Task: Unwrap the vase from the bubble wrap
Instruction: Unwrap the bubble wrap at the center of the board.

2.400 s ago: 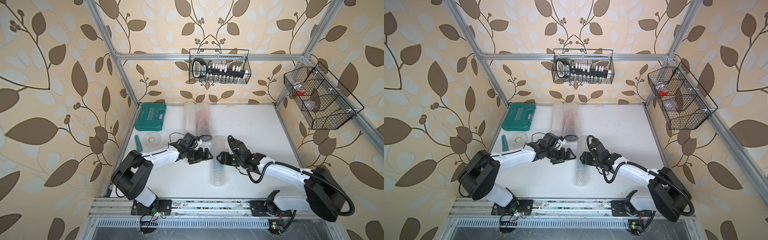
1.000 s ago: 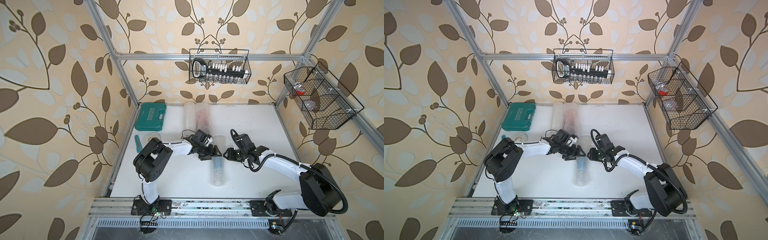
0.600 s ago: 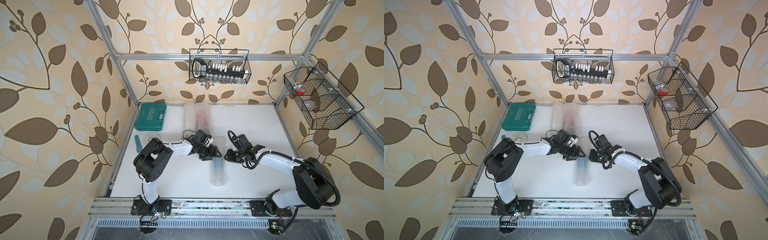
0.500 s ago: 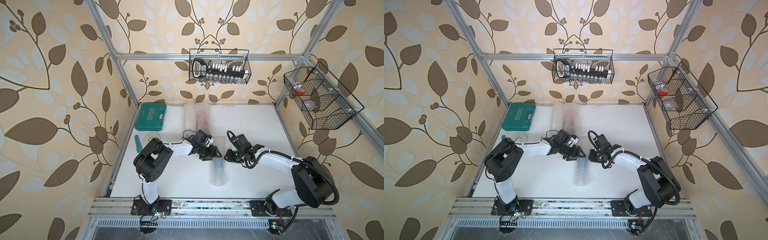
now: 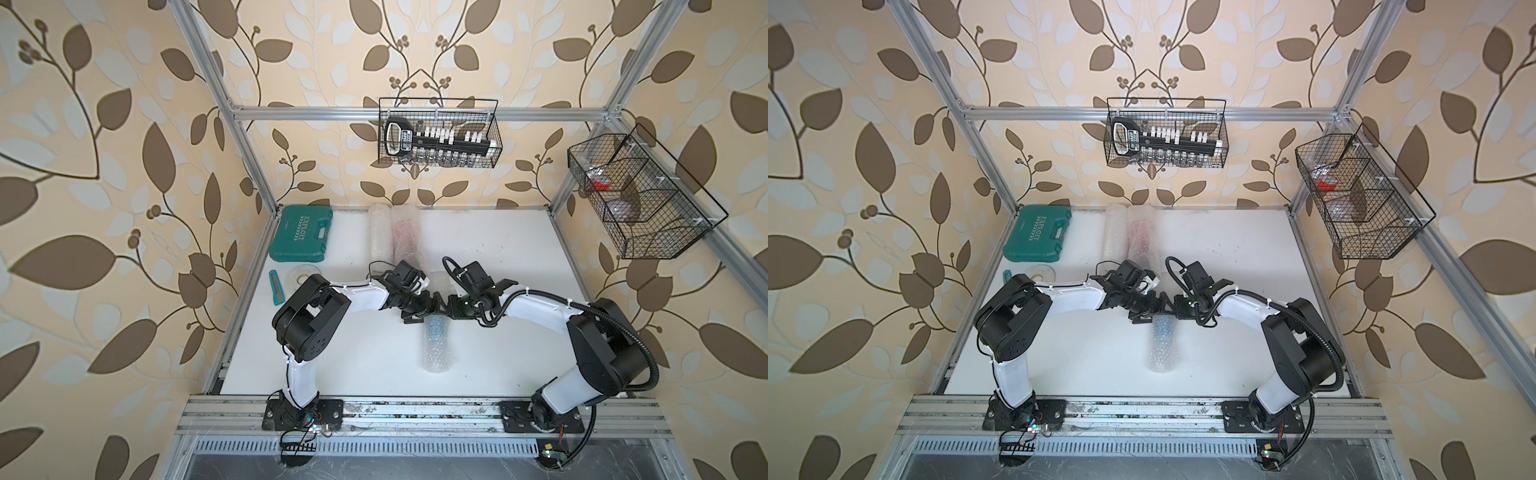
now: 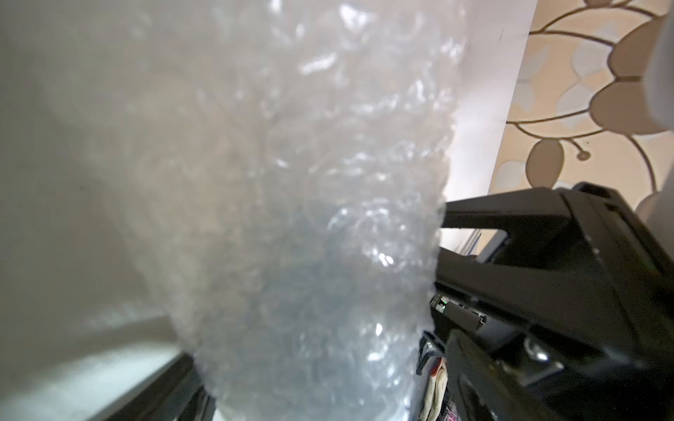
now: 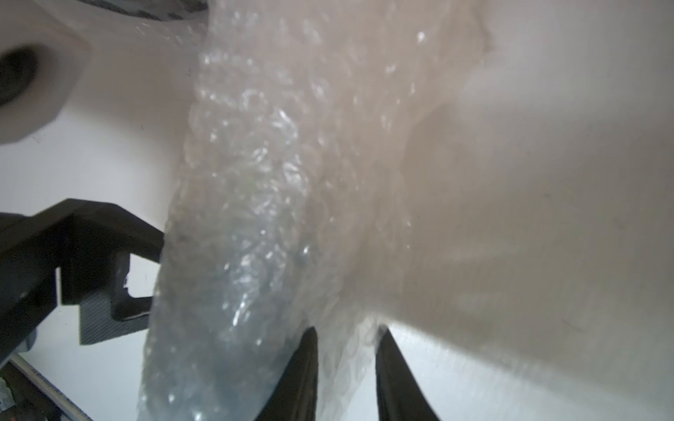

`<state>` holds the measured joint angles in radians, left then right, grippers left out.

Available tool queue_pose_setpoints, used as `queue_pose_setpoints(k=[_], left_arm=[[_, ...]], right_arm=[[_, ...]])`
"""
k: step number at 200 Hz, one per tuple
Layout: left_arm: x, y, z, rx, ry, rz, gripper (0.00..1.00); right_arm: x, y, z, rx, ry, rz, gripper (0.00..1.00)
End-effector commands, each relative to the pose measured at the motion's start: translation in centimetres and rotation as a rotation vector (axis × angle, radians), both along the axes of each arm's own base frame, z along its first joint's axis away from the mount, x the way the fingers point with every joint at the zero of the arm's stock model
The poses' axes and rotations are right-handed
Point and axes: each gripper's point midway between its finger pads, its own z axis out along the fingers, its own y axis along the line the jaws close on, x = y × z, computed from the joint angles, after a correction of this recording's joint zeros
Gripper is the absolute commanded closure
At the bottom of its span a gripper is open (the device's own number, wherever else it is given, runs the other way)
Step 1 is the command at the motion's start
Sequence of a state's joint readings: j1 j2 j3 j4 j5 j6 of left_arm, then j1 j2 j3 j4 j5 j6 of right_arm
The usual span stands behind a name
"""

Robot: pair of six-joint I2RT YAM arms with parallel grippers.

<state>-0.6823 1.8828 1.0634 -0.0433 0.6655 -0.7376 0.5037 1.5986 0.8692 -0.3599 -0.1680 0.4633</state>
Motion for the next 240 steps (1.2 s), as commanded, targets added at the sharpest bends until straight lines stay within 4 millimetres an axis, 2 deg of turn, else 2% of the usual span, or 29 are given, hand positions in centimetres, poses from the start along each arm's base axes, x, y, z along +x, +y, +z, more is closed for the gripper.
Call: queue_pose_setpoints(k=[1,68,96,148,178,224,240], left_arm=[[0.1,-0.8,-0.1,-0.007,0.008,-0.005,0.07],[-0.1,-1.1,-1.2,-0.001,0.034,0.018,0.28],[-0.4,-1.2,-1.6,0.006,0.039,0.022,0.37],[-0.5,-0.5,-2.3,0.058,0.035,0.062,0.43],[-0.3,0.1,-2.6,0.096,0.027,0.093,0.45],[-0.1,0.6,-2.6,0.112,0.012,0.116,0.45],[-0.1,0.6,-2.6,0.115,0.014,0.120,0.45]], right_arm=[[-0.1,0.1,0.1,-0.030,0.010,0.042,0.73],[-1.2,0.3,0.7,-0.013,0.027,0.100,0.67],[-1.2,0.0,0.4,-0.029,0.029,0.102,0.66],[-1.5,0.3,1.2,-0.002,0.020,0.100,0.66],[-2.5,0.8,1.7,0.042,0.039,0.136,0.60],[-4.1,1.4,1.2,0.060,0.085,0.183,0.60],[-4.4,1.6,1.0,0.056,0.097,0.188,0.63]])
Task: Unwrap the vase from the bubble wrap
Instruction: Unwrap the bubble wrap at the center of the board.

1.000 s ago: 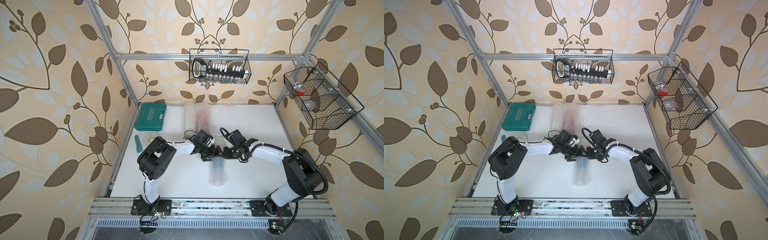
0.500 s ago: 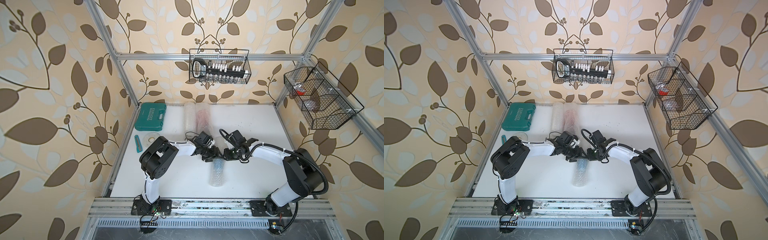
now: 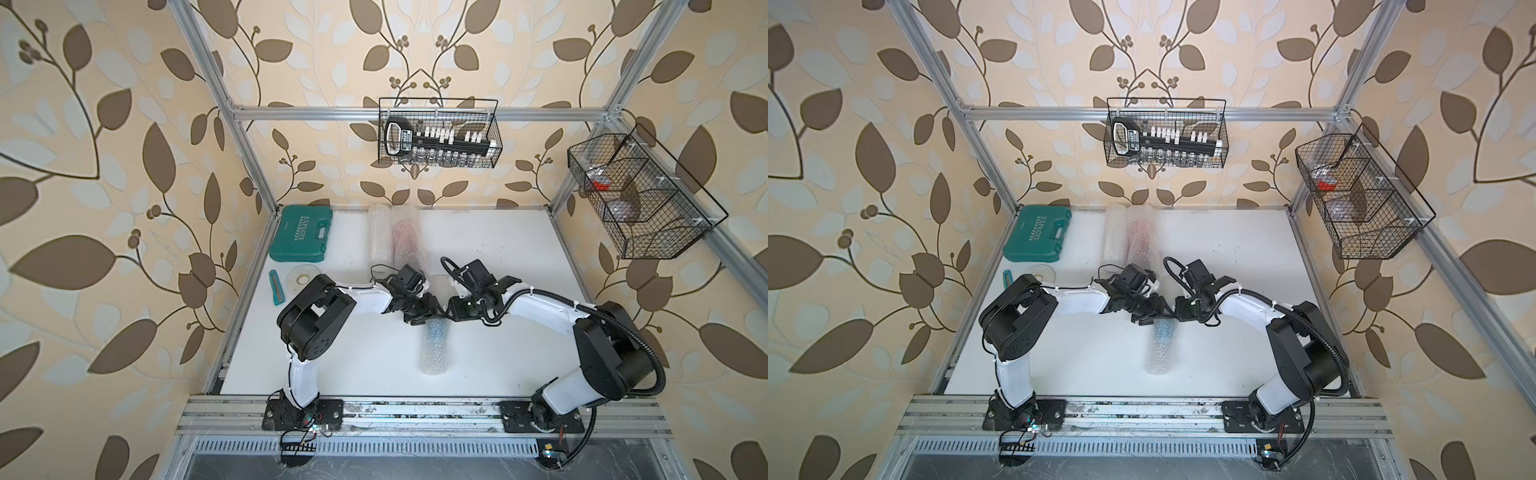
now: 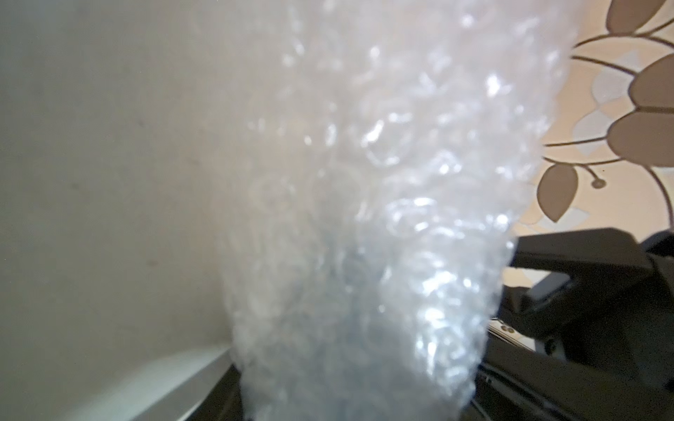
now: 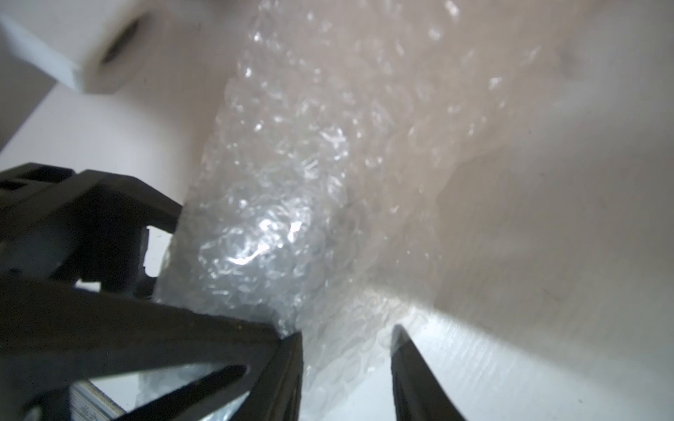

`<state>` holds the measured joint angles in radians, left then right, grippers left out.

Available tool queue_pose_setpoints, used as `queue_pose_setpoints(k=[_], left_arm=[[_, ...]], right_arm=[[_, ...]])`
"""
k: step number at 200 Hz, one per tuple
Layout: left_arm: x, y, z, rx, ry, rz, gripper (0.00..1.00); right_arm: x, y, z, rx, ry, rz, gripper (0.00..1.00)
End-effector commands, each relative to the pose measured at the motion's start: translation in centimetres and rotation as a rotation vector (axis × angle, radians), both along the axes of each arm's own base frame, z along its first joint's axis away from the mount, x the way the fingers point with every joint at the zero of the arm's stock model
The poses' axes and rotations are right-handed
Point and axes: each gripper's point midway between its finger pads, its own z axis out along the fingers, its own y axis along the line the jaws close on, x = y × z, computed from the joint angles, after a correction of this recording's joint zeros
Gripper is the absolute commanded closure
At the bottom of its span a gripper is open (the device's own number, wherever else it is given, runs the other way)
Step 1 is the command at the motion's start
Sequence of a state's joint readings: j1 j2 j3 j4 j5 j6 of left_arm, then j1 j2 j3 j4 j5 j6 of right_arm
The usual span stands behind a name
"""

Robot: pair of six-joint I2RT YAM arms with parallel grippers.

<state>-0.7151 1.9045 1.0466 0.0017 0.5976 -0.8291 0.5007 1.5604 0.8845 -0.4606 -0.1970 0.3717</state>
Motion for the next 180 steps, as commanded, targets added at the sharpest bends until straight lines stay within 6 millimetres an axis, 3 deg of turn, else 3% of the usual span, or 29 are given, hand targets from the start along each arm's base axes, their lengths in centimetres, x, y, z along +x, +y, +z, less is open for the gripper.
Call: queue_pose_setpoints(k=[1,46,115,180], left_arm=[[0.1,1.1,-1.2,0.077,-0.014,0.052,0.45],[0.1,1.6,-1.5,0.094,-0.019,0.069,0.46],[0.0,1.6,-1.1,0.082,-0.028,0.065,0.47],[-0.4,1.5,-0.7,0.064,-0.033,0.047,0.48]], right_arm=[[-3.0,2.0,0.1,0.075,0.079,0.095,0.63],[-4.3,1.9,-0.2,0.032,0.097,0.099,0.69],[-3.6,0.0,-1.0,-0.066,0.068,0.014,0.77],[-0.2,0.1,-0.4,-0.012,-0.024,-0.101,0.69]])
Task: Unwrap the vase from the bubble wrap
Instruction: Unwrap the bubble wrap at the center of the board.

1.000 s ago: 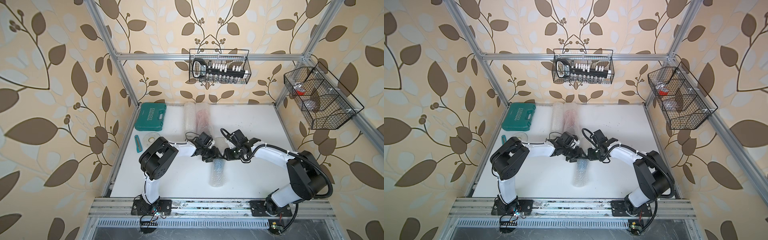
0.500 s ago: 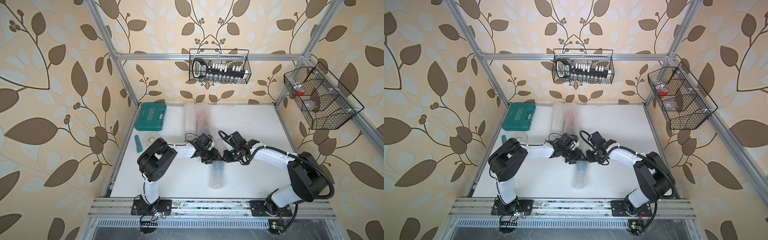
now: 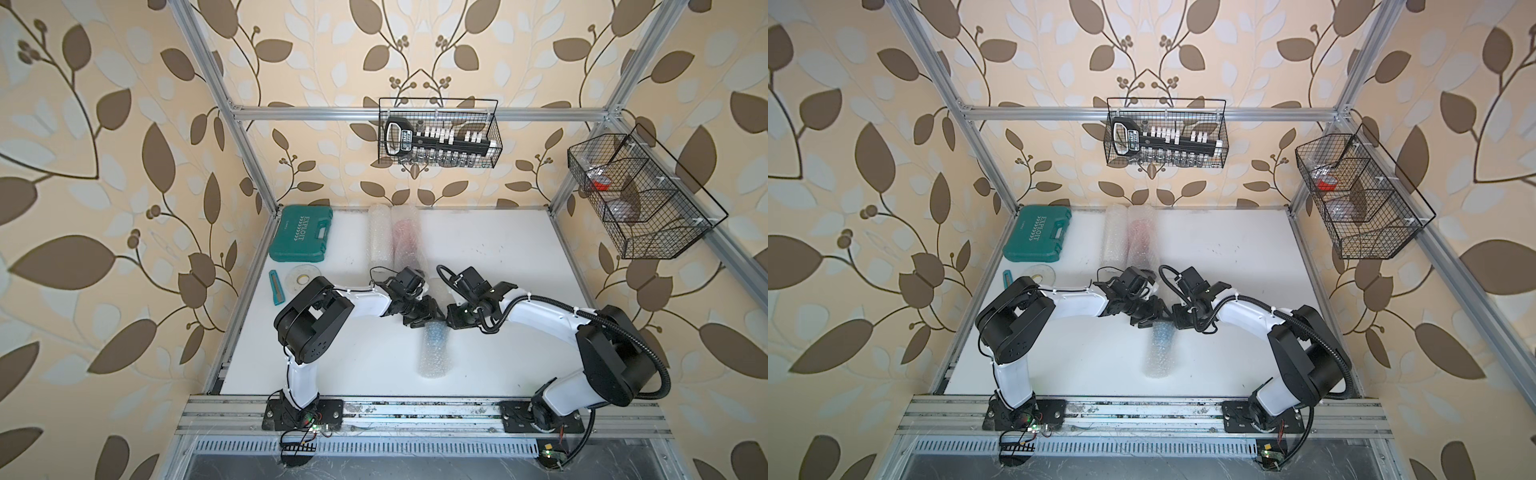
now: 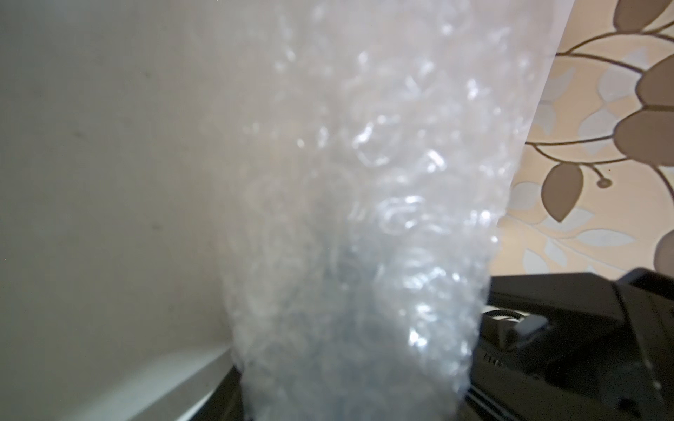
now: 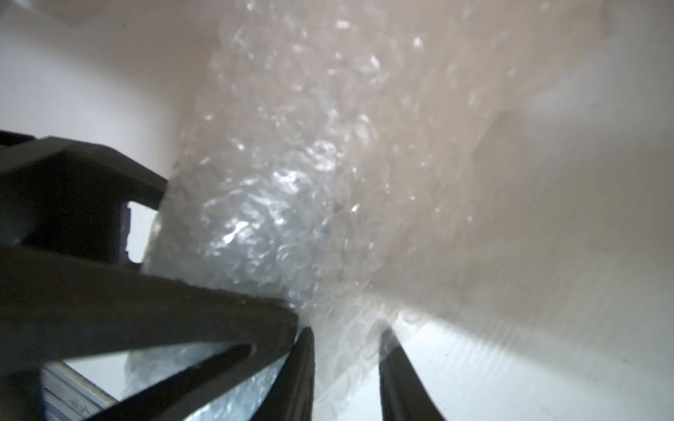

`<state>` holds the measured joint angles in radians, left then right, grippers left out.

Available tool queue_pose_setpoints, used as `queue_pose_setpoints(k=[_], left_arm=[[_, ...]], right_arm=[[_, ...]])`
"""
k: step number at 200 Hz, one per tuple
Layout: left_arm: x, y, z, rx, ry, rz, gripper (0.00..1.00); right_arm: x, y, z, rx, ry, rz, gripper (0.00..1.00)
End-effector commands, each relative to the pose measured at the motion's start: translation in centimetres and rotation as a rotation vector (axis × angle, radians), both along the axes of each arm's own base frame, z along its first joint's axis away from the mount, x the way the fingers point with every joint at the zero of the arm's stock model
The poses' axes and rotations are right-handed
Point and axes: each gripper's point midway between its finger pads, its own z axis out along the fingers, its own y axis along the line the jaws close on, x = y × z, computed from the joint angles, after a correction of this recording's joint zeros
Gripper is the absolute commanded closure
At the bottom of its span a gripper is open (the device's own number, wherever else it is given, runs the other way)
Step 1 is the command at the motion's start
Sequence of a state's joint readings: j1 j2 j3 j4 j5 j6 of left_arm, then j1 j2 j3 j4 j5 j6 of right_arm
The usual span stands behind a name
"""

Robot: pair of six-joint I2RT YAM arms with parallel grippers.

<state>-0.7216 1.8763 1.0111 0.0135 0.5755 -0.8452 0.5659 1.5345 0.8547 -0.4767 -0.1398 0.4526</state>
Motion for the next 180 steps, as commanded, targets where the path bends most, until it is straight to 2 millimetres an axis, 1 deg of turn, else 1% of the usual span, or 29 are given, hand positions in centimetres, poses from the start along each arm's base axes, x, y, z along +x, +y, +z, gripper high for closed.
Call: queue_pose_setpoints(k=[1,45,74,117,135,180], left_arm=[[0.1,1.0,-0.7,0.054,-0.029,0.029,0.48],[-0.1,1.4,-0.5,0.059,-0.037,0.035,0.49],[0.0,1.7,-0.5,0.069,-0.041,0.045,0.49],[0.0,2.1,-0.6,0.084,-0.046,0.066,0.50],[-0.1,2.4,-0.7,0.088,-0.052,0.072,0.51],[-0.3,2.6,-0.9,0.088,-0.053,0.073,0.53]], right_arm=[[1.6,-0.2,0.1,0.027,-0.043,-0.071,0.69],[4.0,-0.9,-0.2,0.036,-0.077,-0.143,0.69],[4.4,-0.8,-1.0,0.019,-0.060,-0.138,0.69],[5.1,-0.8,-1.6,0.011,-0.065,-0.151,0.68],[5.6,-0.9,-1.6,0.005,-0.081,-0.171,0.72],[7.4,-1.0,-1.5,0.063,-0.104,-0.220,0.78]])
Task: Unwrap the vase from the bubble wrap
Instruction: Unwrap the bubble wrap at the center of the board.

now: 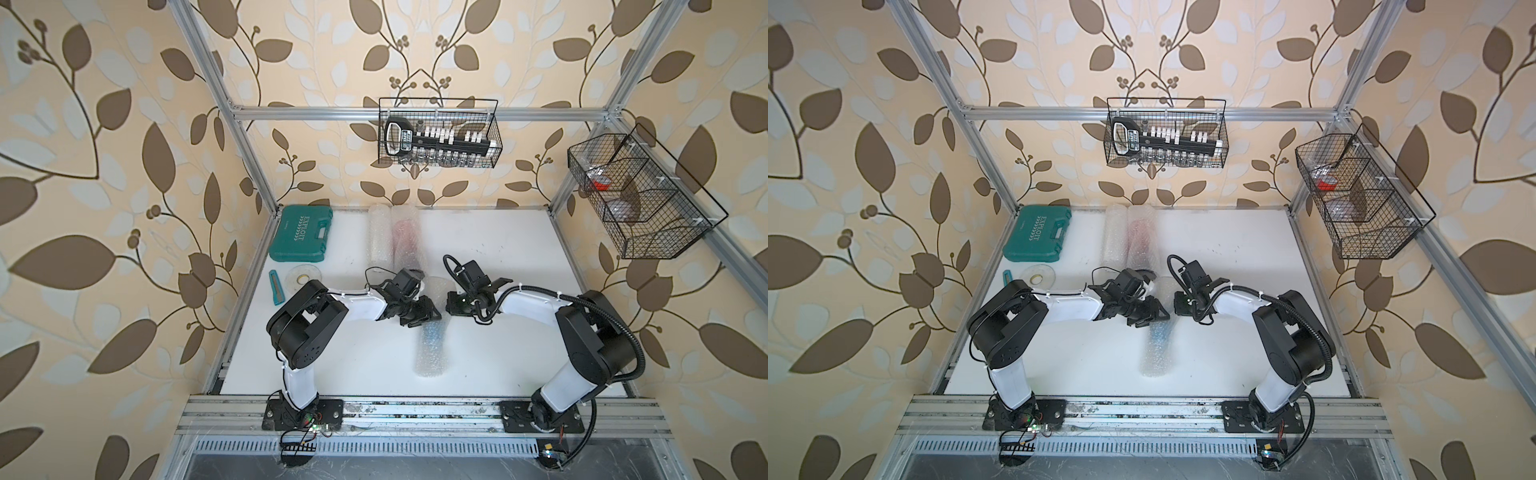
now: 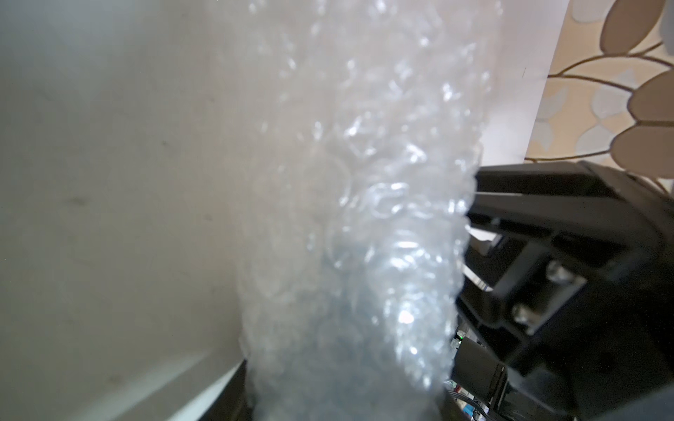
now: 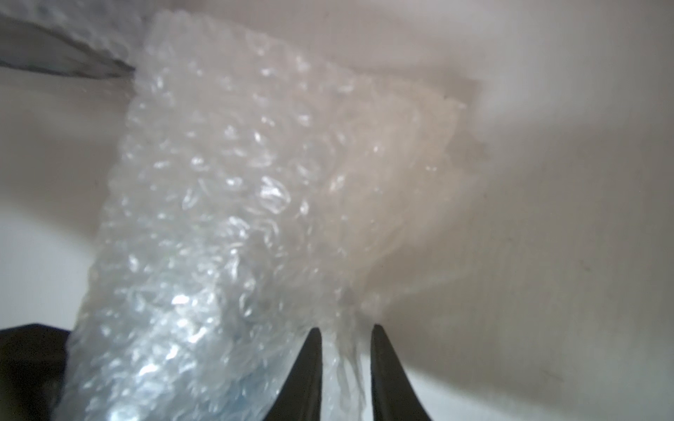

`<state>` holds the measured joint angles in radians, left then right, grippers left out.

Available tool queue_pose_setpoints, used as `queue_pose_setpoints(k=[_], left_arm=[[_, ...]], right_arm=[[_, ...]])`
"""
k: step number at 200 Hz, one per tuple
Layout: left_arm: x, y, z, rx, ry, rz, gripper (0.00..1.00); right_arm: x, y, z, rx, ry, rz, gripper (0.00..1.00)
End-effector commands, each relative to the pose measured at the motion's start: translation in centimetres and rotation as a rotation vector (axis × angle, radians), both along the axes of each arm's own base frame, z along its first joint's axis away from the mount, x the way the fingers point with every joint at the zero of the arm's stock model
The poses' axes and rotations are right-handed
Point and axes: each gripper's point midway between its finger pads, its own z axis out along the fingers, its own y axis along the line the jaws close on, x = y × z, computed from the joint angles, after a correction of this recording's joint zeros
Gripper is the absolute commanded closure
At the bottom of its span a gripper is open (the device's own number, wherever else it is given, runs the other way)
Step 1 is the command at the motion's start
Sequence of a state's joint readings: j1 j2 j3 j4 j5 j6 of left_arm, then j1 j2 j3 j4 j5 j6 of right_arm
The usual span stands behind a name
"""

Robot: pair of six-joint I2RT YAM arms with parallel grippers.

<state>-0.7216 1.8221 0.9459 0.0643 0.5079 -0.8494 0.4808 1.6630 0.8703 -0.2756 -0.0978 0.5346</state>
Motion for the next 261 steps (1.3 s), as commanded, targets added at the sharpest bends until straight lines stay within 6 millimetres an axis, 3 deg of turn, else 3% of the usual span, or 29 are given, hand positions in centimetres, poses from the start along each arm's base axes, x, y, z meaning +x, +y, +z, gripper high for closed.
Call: queue_pose_setpoints(k=[1,131,164,212,261], left_arm=[[-0.7,1.6,-1.2,0.074,0.011,0.031,0.53],[-0.8,2.4,-1.3,0.086,0.014,0.076,0.56],[-0.6,0.9,-0.2,0.039,-0.001,0.003,0.48],[1.6,1.1,1.0,0.079,-0.048,0.003,0.22],[3.5,0.6,0.8,0.108,-0.052,-0.028,0.17]], right_arm=[[1.9,0.0,0.3,0.028,-0.035,-0.044,0.78],[2.7,-0.9,-0.6,0.148,-0.004,-0.112,0.86],[2.5,-0.1,-0.5,0.163,-0.004,-0.055,0.86],[2.5,0.1,-0.2,0.124,-0.017,-0.021,0.85],[3.0,0.4,0.0,0.084,-0.032,-0.006,0.83]])
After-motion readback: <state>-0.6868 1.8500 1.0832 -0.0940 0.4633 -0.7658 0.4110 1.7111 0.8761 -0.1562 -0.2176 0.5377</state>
